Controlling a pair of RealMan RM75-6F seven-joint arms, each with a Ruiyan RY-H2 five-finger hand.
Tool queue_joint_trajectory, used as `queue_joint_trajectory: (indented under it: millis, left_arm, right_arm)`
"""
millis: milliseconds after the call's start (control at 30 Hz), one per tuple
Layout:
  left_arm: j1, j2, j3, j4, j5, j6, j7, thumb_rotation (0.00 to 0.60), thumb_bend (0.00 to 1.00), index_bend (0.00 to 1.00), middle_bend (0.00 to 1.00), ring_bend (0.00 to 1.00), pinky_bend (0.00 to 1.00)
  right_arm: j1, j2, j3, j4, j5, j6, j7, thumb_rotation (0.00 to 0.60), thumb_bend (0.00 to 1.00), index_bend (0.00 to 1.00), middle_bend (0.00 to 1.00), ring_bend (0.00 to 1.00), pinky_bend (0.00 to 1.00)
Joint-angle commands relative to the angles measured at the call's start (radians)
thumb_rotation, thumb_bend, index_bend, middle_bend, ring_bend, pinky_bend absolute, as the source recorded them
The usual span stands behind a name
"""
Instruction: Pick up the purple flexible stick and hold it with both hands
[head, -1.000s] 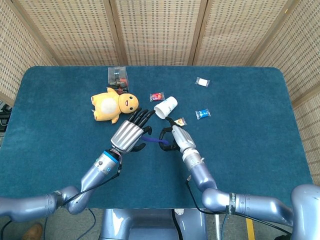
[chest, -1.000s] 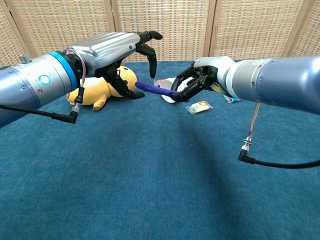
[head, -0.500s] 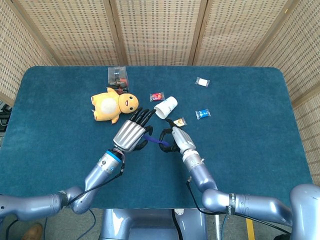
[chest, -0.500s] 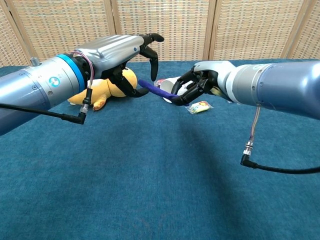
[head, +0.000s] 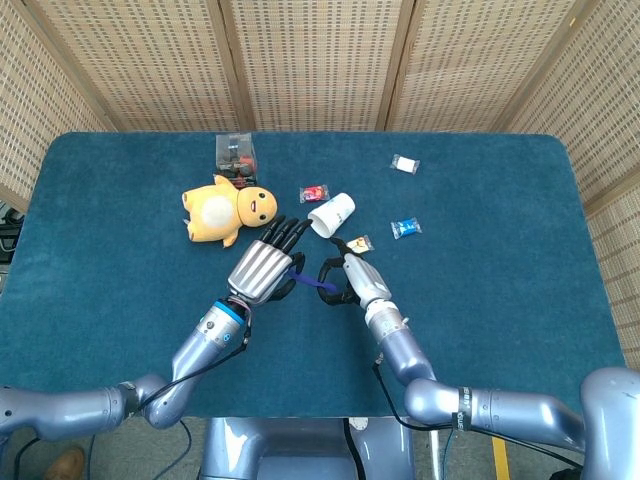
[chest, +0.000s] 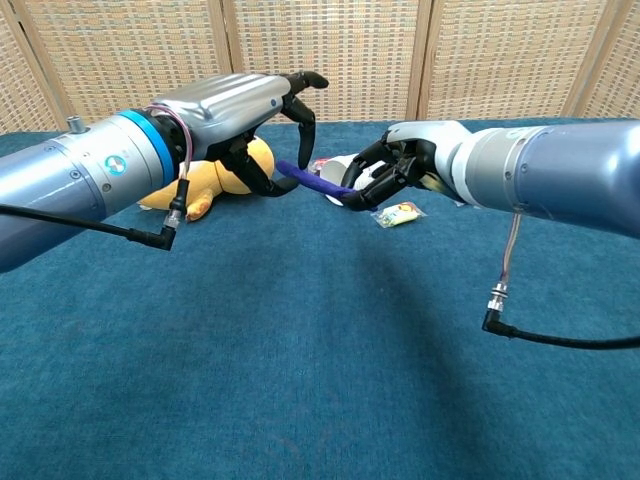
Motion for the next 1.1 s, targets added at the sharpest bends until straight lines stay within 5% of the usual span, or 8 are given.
queue_joint_trajectory:
  millis: [33, 1100]
  left_arm:
    - [-0.003, -0.001, 0.002, 0.0, -0.009, 0.0, 0.001, 0.6, 0.37, 0.54, 0.0, 0.0, 0.0]
    - [-0.015, 0.0, 0.024, 0.014, -0.064, 0.011, 0.024, 0.6, 0.36, 0.53, 0.0, 0.0, 0.0]
  right_arm:
    - [0.001, 0.001, -0.002, -0.002, -0.001, 0.001, 0.001, 0.6, 0.59, 0.67, 0.08, 0.0, 0.0]
    - [0.006, 0.014, -0.014, -0.014, -0.002, 0.007, 0.014, 0.6, 0.59, 0.67, 0.07, 0.0, 0.0]
